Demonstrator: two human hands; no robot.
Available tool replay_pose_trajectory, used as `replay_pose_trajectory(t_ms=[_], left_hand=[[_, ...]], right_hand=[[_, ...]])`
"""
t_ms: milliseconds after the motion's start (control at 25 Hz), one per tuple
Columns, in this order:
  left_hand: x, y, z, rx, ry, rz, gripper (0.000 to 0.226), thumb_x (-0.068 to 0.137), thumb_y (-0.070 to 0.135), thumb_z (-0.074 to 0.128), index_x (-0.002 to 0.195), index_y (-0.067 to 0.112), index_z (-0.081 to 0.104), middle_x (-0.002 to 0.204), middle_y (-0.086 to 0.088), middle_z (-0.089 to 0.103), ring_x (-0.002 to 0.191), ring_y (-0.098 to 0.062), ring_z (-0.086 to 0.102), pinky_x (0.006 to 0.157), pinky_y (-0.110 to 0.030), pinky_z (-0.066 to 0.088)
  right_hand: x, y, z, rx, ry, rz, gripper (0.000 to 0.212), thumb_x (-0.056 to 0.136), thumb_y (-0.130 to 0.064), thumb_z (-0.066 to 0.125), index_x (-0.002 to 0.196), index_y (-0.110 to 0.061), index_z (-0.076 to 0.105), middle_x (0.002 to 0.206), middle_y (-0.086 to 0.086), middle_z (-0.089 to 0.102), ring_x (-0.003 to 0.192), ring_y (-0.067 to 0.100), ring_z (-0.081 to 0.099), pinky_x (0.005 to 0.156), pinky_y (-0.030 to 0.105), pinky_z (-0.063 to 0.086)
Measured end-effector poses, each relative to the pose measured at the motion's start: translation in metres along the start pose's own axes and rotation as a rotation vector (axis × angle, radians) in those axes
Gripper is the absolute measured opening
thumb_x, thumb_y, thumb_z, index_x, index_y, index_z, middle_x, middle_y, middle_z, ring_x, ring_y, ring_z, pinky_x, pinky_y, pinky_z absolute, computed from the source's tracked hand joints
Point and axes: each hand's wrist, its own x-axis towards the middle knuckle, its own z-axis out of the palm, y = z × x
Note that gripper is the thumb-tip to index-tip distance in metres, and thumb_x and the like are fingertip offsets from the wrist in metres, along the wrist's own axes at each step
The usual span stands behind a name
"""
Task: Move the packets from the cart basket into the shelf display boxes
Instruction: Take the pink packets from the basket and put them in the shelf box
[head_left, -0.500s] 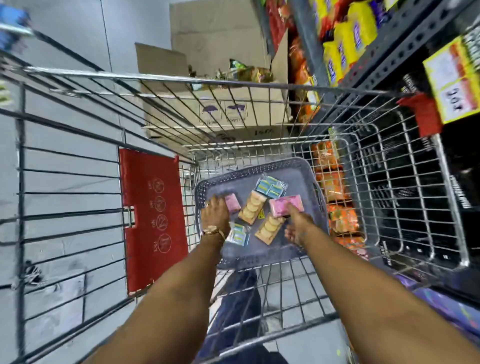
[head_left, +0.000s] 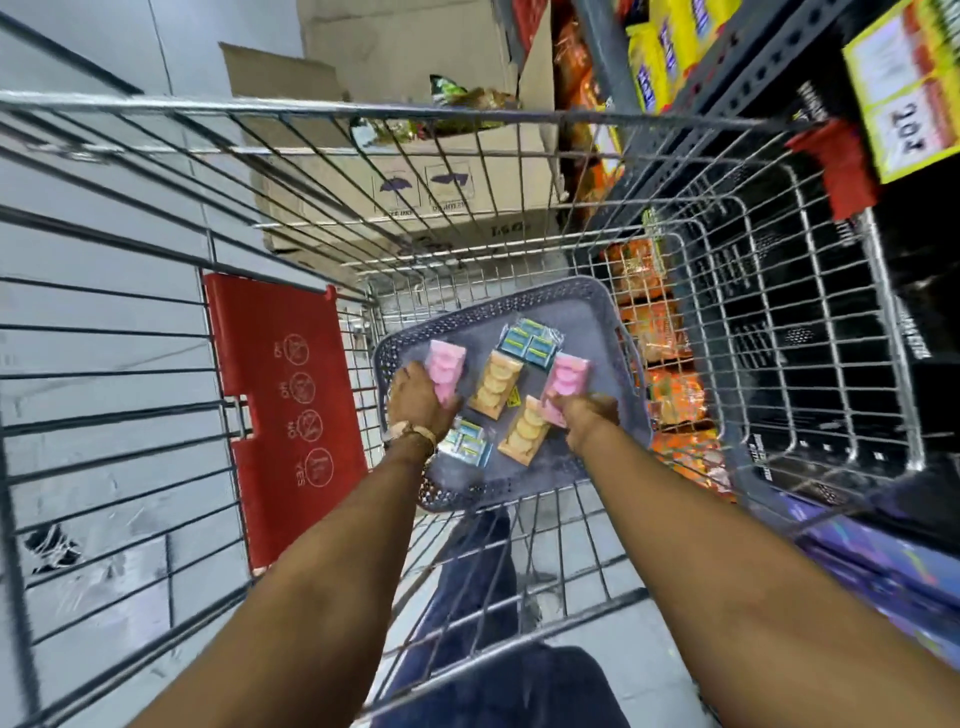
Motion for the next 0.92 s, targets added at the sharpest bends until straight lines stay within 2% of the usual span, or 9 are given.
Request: replay_pose_trajectory(t_ms=[80,160,240,320,440,600,760,840,920], left_hand=[[-0.022,0.026,-0.014,-0.338,0.028,-0.037,0.051,0.072,0.024,0.080,0.104,-0.001,0.049,0.092,-0.007,0.059,0.086,-0.027,0.057,0.075,-0.016,0.050],[-0.051,0.060,-0.027,-0.579,0.048,-0.018,0.044,0.069,0.017,0.083,0.091,0.006,0.046,0.072,0.002,0.052,0.067,-0.018,0.050,0.051,-0.003,0.039],[-0.086,0.101,-0.042,-0.824,-0.015,0.024,0.044,0.072,0.012,0.081,0.096,0.007,0.044,0.081,-0.008,0.059,0.073,-0.022,0.057,0.060,-0.015,0.049],[-0.120,0.142,-0.058,-1.016,-0.109,0.054,0.047,0.075,0.007,0.078,0.102,0.010,0.039,0.096,-0.015,0.062,0.081,-0.025,0.062,0.066,-0.034,0.057],[-0.184,0.200,-0.076,-1.202,-0.193,0.202,0.047,0.076,-0.006,0.073,0.103,0.009,0.038,0.089,-0.008,0.063,0.074,-0.020,0.062,0.067,-0.036,0.060],[-0.273,0.253,-0.088,-1.238,-0.397,0.439,0.043,0.076,-0.009,0.071,0.105,0.009,0.046,0.086,-0.001,0.069,0.079,-0.018,0.066,0.081,-0.048,0.057],[-0.353,0.293,-0.084,-1.128,-0.577,0.710,0.040,0.080,-0.009,0.067,0.115,0.003,0.052,0.104,-0.013,0.069,0.090,-0.020,0.067,0.083,-0.043,0.057],[-0.394,0.310,-0.071,-1.029,-0.726,0.876,0.042,0.082,-0.007,0.065,0.122,0.003,0.055,0.114,-0.017,0.069,0.098,-0.025,0.067,0.086,-0.041,0.057],[-0.433,0.327,-0.051,-0.879,-0.839,1.042,0.040,0.083,-0.002,0.067,0.121,0.010,0.061,0.115,-0.017,0.070,0.099,-0.024,0.066,0.088,-0.045,0.055]], right_hand=[[-0.025,-0.008,-0.010,-0.066,-0.037,-0.001,0.042,0.075,-0.009,0.078,0.112,0.003,0.061,0.123,0.023,0.064,0.100,0.029,0.067,0.083,0.039,0.053],[-0.052,-0.020,-0.025,0.147,-0.222,0.012,0.023,0.084,-0.002,0.068,0.105,-0.002,0.057,0.113,0.025,0.065,0.084,0.031,0.065,0.090,0.049,0.052],[-0.087,-0.038,-0.051,0.360,-0.350,-0.040,0.011,0.092,-0.003,0.058,0.101,-0.007,0.054,0.093,0.019,0.063,0.071,0.027,0.060,0.087,0.048,0.055],[-0.118,-0.051,-0.082,0.442,-0.358,-0.207,0.024,0.092,-0.008,0.059,0.115,-0.003,0.054,0.103,0.017,0.064,0.080,0.027,0.065,0.077,0.043,0.058],[-0.163,-0.052,-0.152,0.575,-0.236,-0.441,0.038,0.092,-0.010,0.059,0.129,-0.001,0.054,0.115,0.020,0.065,0.092,0.029,0.064,0.074,0.036,0.058],[-0.220,-0.031,-0.256,0.769,-0.145,-0.706,0.034,0.093,-0.005,0.054,0.127,-0.003,0.055,0.105,0.009,0.069,0.082,0.015,0.067,0.070,0.023,0.058],[-0.269,0.013,-0.342,0.875,0.015,-0.907,0.046,0.091,0.001,0.055,0.136,-0.007,0.049,0.131,0.017,0.063,0.110,0.024,0.063,0.099,0.043,0.050],[-0.290,0.045,-0.383,0.966,0.158,-0.985,0.056,0.088,-0.006,0.062,0.141,-0.015,0.046,0.134,0.013,0.062,0.118,0.027,0.061,0.100,0.044,0.051],[-0.302,0.080,-0.421,1.024,0.325,-1.035,0.055,0.082,-0.015,0.067,0.135,-0.027,0.053,0.125,0.000,0.069,0.114,0.019,0.066,0.093,0.032,0.056]])
